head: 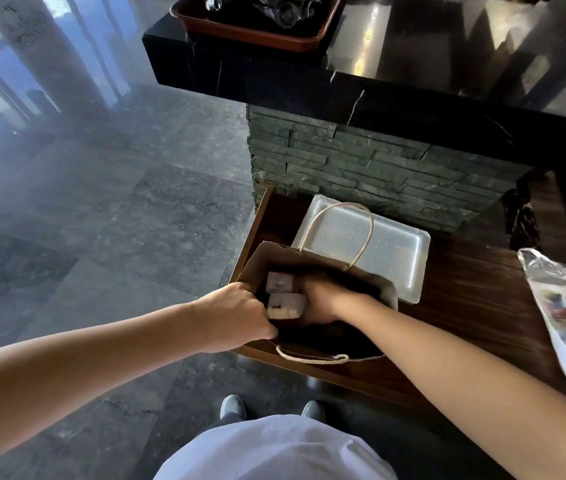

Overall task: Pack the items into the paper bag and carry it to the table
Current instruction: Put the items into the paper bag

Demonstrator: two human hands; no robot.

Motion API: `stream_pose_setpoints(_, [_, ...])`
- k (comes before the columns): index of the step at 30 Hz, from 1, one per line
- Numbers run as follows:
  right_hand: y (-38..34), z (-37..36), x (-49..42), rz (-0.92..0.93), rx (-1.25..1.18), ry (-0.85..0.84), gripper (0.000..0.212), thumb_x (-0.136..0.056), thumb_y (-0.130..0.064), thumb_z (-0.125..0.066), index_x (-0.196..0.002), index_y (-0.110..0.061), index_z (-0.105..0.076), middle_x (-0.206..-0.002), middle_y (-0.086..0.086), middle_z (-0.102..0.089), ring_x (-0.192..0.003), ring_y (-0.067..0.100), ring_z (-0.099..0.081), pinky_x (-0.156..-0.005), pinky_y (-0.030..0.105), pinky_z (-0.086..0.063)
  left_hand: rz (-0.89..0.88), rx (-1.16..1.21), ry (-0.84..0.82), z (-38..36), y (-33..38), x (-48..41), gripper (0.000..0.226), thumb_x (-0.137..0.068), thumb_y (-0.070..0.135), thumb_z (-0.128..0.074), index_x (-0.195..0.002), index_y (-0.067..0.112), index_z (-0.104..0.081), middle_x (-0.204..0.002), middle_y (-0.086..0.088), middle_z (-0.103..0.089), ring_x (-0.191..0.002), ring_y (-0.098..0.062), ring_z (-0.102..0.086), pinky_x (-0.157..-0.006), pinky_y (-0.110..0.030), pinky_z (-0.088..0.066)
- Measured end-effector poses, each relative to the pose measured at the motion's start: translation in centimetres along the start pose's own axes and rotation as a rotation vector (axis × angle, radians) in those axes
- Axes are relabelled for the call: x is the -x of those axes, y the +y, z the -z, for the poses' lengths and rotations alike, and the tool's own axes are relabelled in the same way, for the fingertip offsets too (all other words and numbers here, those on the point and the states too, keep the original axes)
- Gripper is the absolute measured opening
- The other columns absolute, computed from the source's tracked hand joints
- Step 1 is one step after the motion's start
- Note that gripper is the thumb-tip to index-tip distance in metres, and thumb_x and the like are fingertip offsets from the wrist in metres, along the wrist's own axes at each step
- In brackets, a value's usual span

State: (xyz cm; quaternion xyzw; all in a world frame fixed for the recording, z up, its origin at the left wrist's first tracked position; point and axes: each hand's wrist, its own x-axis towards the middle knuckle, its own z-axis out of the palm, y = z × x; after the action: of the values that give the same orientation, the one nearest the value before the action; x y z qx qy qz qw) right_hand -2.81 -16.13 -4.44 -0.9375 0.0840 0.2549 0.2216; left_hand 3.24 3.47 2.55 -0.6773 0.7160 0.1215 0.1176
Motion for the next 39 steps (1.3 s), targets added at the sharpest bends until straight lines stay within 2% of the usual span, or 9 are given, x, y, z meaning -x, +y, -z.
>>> stream_pose_setpoints(2, [0.4,0.5,0.6,-0.013,0.022,-0.014,0.055,-0.066,-0.033,-0.080,-0.116,-0.030,-0.056,-0.092,-0.008,-0.055,-0.094,0.021,-0.059,-0.076,0.028,-0.042,0.001,0.020,0.020,0.2,-0.2,-0.1,0.029,-0.088,0.006,-0.050,-0.100,0.028,-0.063,-0.086,0.005,-0.072,-0.082,-0.021,-0.067,-0.078,-0.038,-0.052])
stream_pose_setpoints(7, [1.0,1.9,1.9,-0.089,0.109,-0.075,0.059,-0.071,-0.016,-0.079,-0.123,-0.024,-0.052,-0.121,0.006,-0.058,-0.104,0.027,-0.060,-0.086,0.036,-0.054,0.017,0.055,0.043,0.2,-0.5,-0.4,0.035,-0.087,0.003,-0.049,-0.105,0.029,-0.063,-0.089,0.008,-0.072,-0.084,-0.019,-0.067,-0.079,-0.036,-0.053])
stream_pose_setpoints(11, [1.1,4.0,4.1,-0.015,0.147,-0.052,0.074,-0.075,-0.018,-0.073,-0.139,-0.038,-0.040,-0.131,0.005,-0.053,-0.112,0.031,-0.057,-0.088,0.041,-0.054,0.006,0.070,0.055,0.3,-0.7,-0.6,0.036,-0.087,0.002,-0.049,-0.106,0.030,-0.063,-0.088,0.009,-0.072,-0.083,-0.017,-0.067,-0.080,-0.035,-0.052])
stream_pose_setpoints(14, [0.0,6.0,5.9,-0.023,0.202,0.029,0.053,-0.076,-0.030,-0.065,-0.127,-0.041,-0.053,-0.117,0.004,-0.054,-0.101,0.030,-0.060,-0.073,0.034,-0.053,-0.008,0.055,0.055,0.2,-0.8,-0.9,0.035,-0.089,0.004,-0.051,-0.109,0.029,-0.064,-0.091,0.008,-0.073,-0.085,-0.017,-0.068,-0.082,-0.037,-0.053])
stream_pose_setpoints(17, [-0.9,7.1,7.3,-0.046,0.378,0.108,0.052,-0.076,-0.032,-0.066,-0.126,-0.030,-0.056,-0.110,0.006,-0.054,-0.096,0.030,-0.061,-0.064,0.033,-0.045,-0.019,0.046,0.073,0.1,-0.9,-1.3,0.034,-0.090,0.005,-0.052,-0.109,0.031,-0.064,-0.090,0.009,-0.073,-0.084,-0.017,-0.068,-0.082,-0.037,-0.053])
stream_pose_setpoints(22, [-1.3,6.6,7.6,-0.263,0.448,0.122,0.068,-0.078,-0.028,-0.070,-0.138,-0.014,-0.040,-0.121,0.014,-0.055,-0.103,0.033,-0.061,-0.072,0.039,-0.052,-0.031,0.022,0.077,-0.1,-1.1,-1.7,0.030,-0.088,0.005,-0.057,-0.103,0.029,-0.064,-0.084,0.008,-0.072,-0.078,-0.018,-0.068,-0.076,-0.034,-0.054])
stream_pose_setpoints(27, [-0.4,5.2,5.8,-0.354,0.363,0.104,0.045,-0.088,-0.011,-0.059,-0.132,-0.010,-0.048,-0.118,0.014,-0.062,-0.106,0.034,-0.063,-0.079,0.041,-0.052,-0.024,-0.003,0.085,-0.2,-1.2,-1.8,0.023,-0.086,0.006,-0.063,-0.097,0.026,-0.064,-0.076,0.005,-0.071,-0.070,-0.021,-0.068,-0.070,-0.034,-0.054])
stream_pose_setpoints(34, [-1.0,4.4,3.2,-0.209,0.512,0.327,0.045,-0.090,-0.001,-0.054,-0.133,-0.012,-0.047,-0.100,0.012,-0.070,-0.090,0.033,-0.069,-0.057,0.037,-0.042,-0.030,-0.029,0.099,0.1,-0.7,-2.0,0.022,-0.082,0.008,-0.067,-0.094,0.026,-0.065,-0.073,0.005,-0.071,-0.069,-0.022,-0.069,-0.070,-0.033,-0.048])
stream_pose_setpoints(39, [-3.4,3.1,0.3,-0.079,0.354,0.252,0.045,-0.086,-0.007,-0.064,-0.128,-0.014,-0.049,-0.111,0.015,-0.064,-0.098,0.037,-0.066,-0.064,0.040,-0.047,-0.031,-0.037,0.066,0.4,-0.7,-2.1,0.021,-0.085,0.010,-0.063,-0.098,0.026,-0.065,-0.075,0.004,-0.071,-0.071,-0.024,-0.068,-0.071,-0.036,-0.050])
